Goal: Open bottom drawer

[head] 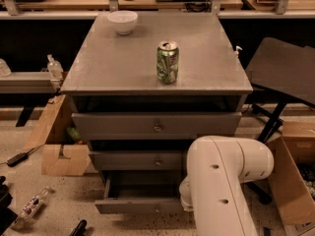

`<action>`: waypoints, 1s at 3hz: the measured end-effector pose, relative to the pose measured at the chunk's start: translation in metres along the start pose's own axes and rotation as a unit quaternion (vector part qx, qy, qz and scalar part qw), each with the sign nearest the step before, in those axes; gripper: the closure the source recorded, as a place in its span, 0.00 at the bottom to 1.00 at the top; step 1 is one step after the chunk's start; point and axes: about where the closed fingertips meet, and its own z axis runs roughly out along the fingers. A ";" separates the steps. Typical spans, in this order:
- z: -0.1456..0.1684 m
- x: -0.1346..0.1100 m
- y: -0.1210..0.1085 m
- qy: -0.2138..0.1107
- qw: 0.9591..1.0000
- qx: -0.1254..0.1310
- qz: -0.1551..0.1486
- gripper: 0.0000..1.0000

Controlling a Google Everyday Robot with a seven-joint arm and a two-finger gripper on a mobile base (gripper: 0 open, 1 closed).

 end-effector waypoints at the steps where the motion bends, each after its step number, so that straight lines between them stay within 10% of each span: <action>1: 0.000 0.000 0.000 0.000 1.000 0.000 0.000 1.00; 3: 0.000 0.000 0.000 0.000 1.000 0.000 0.000 0.84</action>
Offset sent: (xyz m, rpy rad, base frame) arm -0.2487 -0.0662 0.0233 -0.1904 0.6114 0.4143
